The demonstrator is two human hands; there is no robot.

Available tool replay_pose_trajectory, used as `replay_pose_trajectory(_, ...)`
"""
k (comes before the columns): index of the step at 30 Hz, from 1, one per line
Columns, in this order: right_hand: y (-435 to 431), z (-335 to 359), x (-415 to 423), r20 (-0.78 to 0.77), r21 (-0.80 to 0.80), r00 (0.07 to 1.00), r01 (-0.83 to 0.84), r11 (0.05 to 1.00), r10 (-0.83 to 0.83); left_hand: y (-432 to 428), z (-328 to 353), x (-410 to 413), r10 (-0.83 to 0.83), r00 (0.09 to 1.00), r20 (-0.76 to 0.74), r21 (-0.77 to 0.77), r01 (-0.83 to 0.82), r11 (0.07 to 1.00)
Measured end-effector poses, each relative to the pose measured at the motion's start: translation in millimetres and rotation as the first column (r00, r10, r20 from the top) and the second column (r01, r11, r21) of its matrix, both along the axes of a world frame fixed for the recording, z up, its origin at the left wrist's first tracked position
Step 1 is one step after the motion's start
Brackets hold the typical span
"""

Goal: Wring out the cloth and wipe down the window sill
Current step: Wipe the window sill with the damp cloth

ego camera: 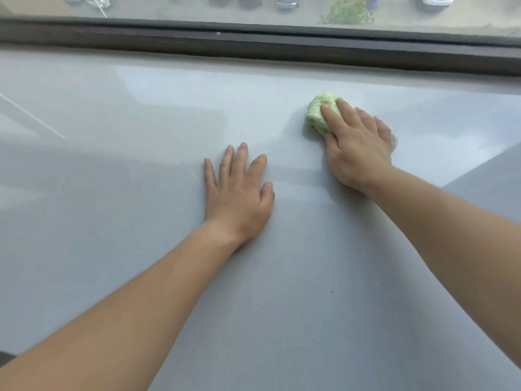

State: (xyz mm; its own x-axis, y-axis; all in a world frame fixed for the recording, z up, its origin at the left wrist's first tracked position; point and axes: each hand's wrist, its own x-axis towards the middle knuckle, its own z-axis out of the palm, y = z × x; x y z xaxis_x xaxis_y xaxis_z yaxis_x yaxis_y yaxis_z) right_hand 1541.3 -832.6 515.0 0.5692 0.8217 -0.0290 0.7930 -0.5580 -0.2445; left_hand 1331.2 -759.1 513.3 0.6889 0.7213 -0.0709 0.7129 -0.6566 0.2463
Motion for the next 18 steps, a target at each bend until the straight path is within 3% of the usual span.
replay_pose_trajectory(2,7.5,-1.0,-9.1,0.003,0.009,0.999,-0.040,0.999,0.040,1.9,3.6,6.7,0.027,0.999,0.036,0.020,-0.028,0.999)
replay_pose_trajectory(5,-10.7,2.3,-13.6,0.010,0.000,0.943,-0.332,0.943,0.332,4.9,5.6,27.8,0.053,0.994,0.097,0.016,-0.055,0.998)
replay_pose_trajectory(7,-5.7,4.0,16.2,0.034,-0.016,0.907,-0.419,0.908,0.419,4.7,3.2,42.3,0.056,0.997,0.058,-0.033,-0.054,0.998)
replay_pose_trajectory(10,29.1,0.0,65.0,0.066,0.005,0.971,-0.232,0.973,0.231,-1.1,-3.1,51.5,0.054,0.997,-0.045,-0.003,-0.055,0.998)
replay_pose_trajectory(13,64.3,-1.4,63.5,0.046,0.014,0.998,-0.043,0.999,0.042,-3.5,-5.3,52.6,0.061,0.995,-0.077,0.043,-0.058,0.997)
replay_pose_trajectory(18,67.5,-3.1,42.5,0.071,0.027,0.950,-0.306,0.952,0.303,-3.9,-4.2,53.9,0.073,0.992,-0.102,0.069,-0.066,0.995)
